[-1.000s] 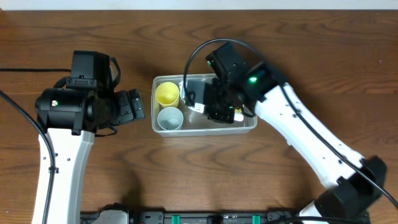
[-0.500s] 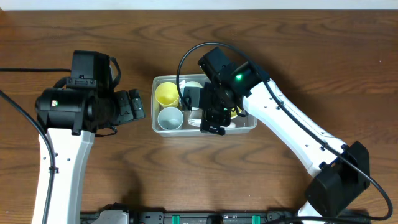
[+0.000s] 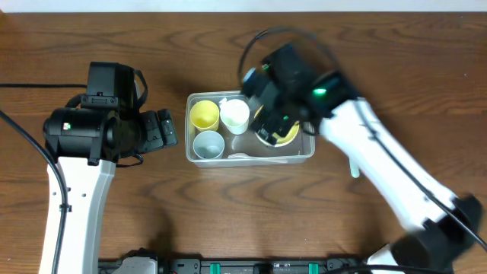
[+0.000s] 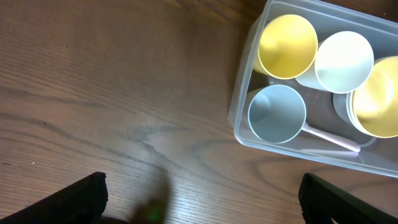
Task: Pack container
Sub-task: 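Carry the pink fork into the container's front and release, then move the right gripper to the mint-green spoon and grasp it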
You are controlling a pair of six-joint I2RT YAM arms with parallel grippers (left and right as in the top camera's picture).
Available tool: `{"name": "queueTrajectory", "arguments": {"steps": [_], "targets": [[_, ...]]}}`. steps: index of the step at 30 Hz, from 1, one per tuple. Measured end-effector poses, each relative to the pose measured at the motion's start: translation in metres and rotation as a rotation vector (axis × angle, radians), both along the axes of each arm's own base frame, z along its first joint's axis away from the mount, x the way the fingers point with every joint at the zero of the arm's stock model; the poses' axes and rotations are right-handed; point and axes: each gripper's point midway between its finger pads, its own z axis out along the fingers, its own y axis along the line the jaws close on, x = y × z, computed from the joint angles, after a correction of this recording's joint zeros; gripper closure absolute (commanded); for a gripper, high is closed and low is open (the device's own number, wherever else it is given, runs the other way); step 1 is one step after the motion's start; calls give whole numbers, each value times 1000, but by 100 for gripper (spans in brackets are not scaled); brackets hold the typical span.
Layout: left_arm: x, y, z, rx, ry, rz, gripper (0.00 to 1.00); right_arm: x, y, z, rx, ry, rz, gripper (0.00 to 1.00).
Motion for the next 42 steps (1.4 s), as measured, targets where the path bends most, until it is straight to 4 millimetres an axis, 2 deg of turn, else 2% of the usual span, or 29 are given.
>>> {"name": "queueTrajectory", "arguments": {"steps": [4,7,9,11,14,18,23,28,35,42], "targets": [[0,0,0,0,0,0,2,17,-42,62,138,-122,-225,1],[0,0,0,0,0,0,2,24,-89,99,214,-189,-406,1],[0,0,0,0,0,0,2,25,-122,107,225,-195,-516,1],[0,0,0,0,0,0,2,26,-152,104,210,-174,-611,1],[0,0,0,0,0,0,2,30,-183,81,173,-104,-713,1],[0,0,0,0,0,0,2,35,-204,27,95,49,-763,1],[0,0,0,0,0,0,2,31,-203,-59,-14,295,-734,1],[0,0,0,0,0,0,2,19,-202,-123,-85,466,-722,1],[0,0,0,0,0,0,2,10,-202,-172,-123,559,-714,1],[0,0,0,0,0,0,2,0,-203,-201,-154,630,-713,1]]}}
